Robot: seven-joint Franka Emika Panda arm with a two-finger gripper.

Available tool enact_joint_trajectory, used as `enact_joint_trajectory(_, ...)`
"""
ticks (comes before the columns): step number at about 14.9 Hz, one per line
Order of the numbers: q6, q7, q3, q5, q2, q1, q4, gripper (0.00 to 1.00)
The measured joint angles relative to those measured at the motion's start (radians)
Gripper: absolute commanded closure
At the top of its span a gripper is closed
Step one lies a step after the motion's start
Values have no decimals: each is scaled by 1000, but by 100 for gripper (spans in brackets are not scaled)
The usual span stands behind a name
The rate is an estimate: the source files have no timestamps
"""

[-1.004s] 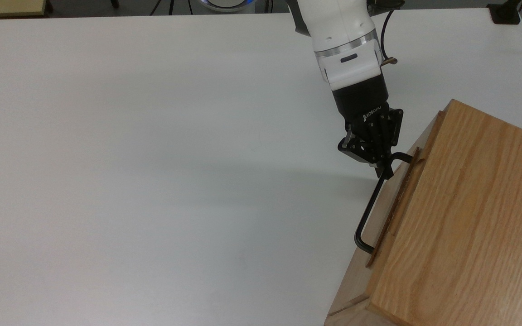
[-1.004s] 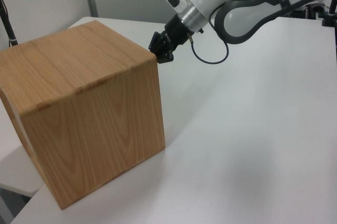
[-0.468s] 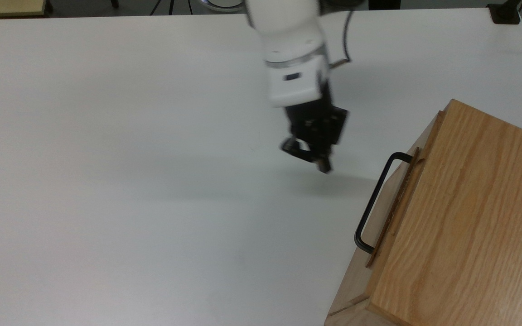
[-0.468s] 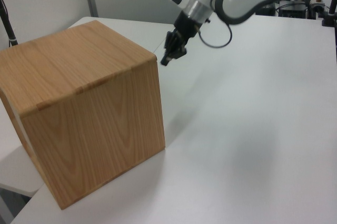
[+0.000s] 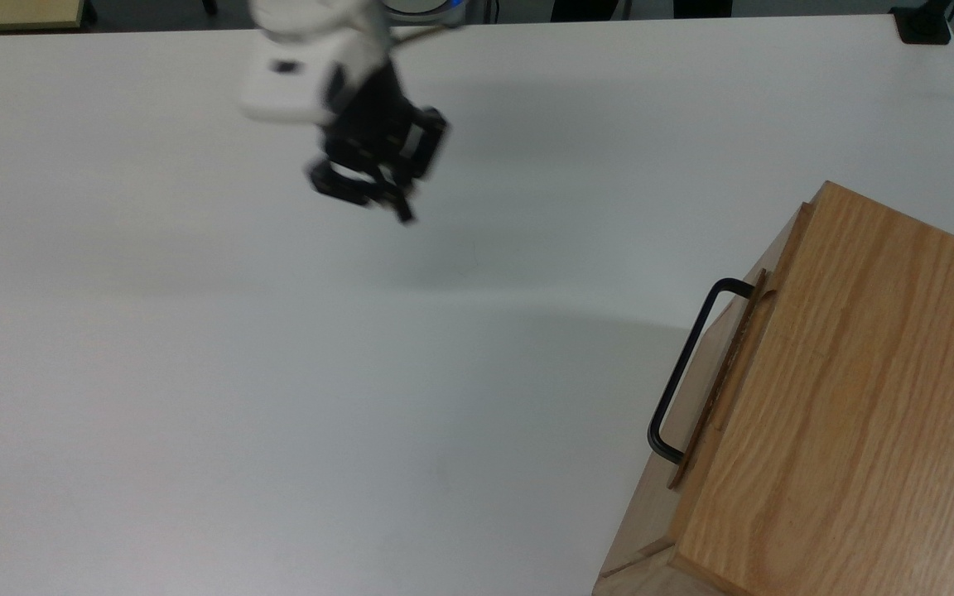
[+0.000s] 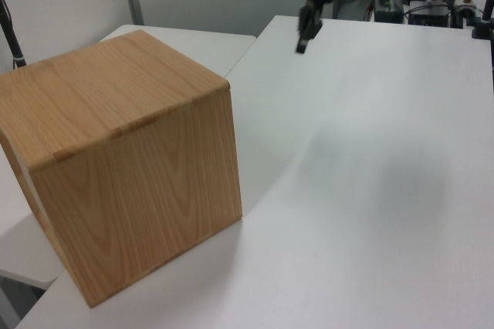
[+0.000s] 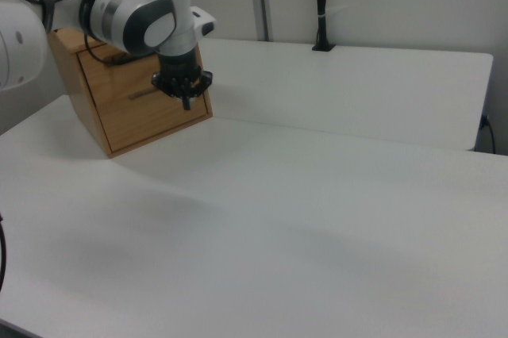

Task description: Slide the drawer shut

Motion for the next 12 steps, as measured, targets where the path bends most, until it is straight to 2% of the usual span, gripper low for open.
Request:
enact_joint_trajectory(3,-118,147,-56,-82,-40,-13,-2,100)
enact_joint_trajectory(6,-199,327,-64,-162,-66,-10,-3,100)
enact_joint_trajectory(8,-252,462,-85,-185,-103,-7,-3,98)
enact_joint_trajectory(10,-311,549,-98,-188,-140,-7,-3,86)
enact_joint_trajectory(11,-329,570,-100,-200,-158,-2,-4,77)
enact_joint_trajectory(12,-340,588,-104,-220,-175,11,-4,74)
